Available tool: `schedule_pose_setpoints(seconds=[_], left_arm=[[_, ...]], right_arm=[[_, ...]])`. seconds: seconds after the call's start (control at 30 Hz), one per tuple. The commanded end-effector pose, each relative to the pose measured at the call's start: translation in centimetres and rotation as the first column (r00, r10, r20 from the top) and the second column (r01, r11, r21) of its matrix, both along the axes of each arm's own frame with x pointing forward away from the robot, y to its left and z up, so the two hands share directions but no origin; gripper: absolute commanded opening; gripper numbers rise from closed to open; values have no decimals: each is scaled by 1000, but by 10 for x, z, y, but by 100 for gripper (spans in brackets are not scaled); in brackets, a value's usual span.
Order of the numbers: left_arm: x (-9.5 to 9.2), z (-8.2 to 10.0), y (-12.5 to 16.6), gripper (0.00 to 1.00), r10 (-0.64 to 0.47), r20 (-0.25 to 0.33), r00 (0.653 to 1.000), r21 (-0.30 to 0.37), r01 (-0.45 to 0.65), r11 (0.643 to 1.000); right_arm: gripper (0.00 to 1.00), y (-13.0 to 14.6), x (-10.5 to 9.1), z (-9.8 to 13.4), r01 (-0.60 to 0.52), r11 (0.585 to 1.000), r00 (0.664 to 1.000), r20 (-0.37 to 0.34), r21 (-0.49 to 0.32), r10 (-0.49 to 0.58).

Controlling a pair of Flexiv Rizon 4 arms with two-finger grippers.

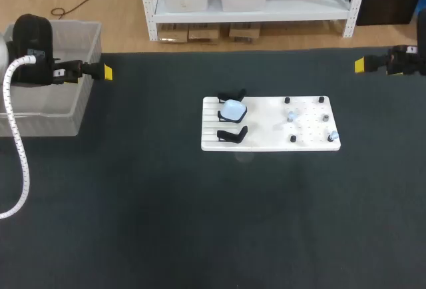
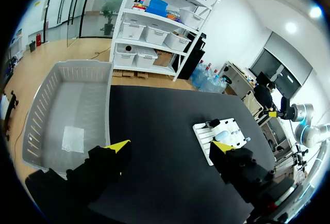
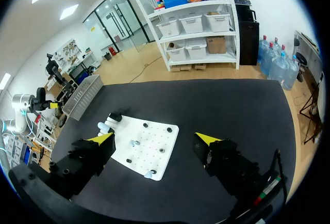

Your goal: Pick up each earbud case from the left stands, insert the matching earbuds, close the lid, and place the case in the box.

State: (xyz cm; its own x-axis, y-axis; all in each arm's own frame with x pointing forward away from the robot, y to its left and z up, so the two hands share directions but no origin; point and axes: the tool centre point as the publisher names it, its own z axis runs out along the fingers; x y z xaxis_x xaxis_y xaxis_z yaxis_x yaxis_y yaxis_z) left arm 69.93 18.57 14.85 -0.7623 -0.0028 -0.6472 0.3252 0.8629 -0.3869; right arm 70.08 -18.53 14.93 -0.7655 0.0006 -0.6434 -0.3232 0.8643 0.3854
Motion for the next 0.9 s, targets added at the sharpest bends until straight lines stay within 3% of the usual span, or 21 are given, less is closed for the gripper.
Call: schedule_pose_setpoints(seconds=[0.03,0.77,0.9], left_arm=[[0,1,-1,100,3,-5,1000,5,-2,1000],[0,1,-1,100,3,-5,1000,5,-2,1000],[-1,5,-5,100,-59,37,998,-21,60,998]], right_arm=[[100,0,0,0,0,1000,1000,0,0,0],[100,0,0,0,0,1000,1000,0,0,0],[100,0,0,0,0,1000,1000,0,0,0]])
